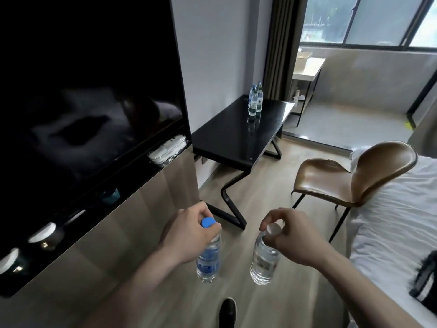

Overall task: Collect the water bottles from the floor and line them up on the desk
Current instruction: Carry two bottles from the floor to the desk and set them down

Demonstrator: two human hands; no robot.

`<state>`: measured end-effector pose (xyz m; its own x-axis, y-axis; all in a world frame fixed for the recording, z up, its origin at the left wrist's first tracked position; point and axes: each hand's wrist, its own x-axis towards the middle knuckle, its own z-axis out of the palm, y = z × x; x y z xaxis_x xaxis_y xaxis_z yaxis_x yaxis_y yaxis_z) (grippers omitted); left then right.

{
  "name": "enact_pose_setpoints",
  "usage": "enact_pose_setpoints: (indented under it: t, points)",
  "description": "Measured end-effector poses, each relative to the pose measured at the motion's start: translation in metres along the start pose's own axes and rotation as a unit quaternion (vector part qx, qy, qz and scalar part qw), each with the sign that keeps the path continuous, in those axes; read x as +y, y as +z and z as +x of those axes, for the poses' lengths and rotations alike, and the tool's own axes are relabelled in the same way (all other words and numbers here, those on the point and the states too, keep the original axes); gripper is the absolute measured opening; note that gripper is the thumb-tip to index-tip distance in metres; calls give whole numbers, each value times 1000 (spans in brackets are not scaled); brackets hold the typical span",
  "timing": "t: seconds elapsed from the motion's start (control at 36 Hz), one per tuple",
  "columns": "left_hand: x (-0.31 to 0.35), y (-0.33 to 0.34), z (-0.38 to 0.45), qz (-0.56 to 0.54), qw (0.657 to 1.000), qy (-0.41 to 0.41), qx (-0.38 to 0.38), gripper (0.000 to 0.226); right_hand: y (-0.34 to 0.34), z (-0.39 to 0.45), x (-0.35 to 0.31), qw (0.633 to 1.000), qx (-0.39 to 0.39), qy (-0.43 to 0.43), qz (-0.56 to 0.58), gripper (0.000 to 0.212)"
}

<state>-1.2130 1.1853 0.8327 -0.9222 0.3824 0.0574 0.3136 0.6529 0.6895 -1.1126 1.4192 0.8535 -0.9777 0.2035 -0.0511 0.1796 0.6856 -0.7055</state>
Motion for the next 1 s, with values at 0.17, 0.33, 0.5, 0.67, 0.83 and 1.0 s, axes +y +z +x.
enact_pose_setpoints:
  t: [0.17, 0.33, 0.5, 0.67, 0.83, 1.0]
  points:
    - [10, 33, 102, -9, 1000, 16, -21, 22, -34, 88, 36, 1000, 8, 25, 9, 21]
    - [31, 55, 205, -10, 998, 41, -40, 23, -70, 168, 68, 999, 33, 37, -2, 24]
    - [64, 82, 285, -2, 997, 52, -49, 20, -108, 228, 101, 998, 50, 45, 2, 23]
    - [93, 123, 365, -5, 999, 30, -25, 21, -155, 301, 146, 998, 37, 46, -6, 19]
    - [121, 171, 421, -5, 1000, -13, 4, 23, -203, 366, 197, 1000, -11, 9, -22, 16]
    - [146, 195, 467, -32, 996, -73, 40, 23, -252, 438, 230, 996, -68, -11, -48, 13]
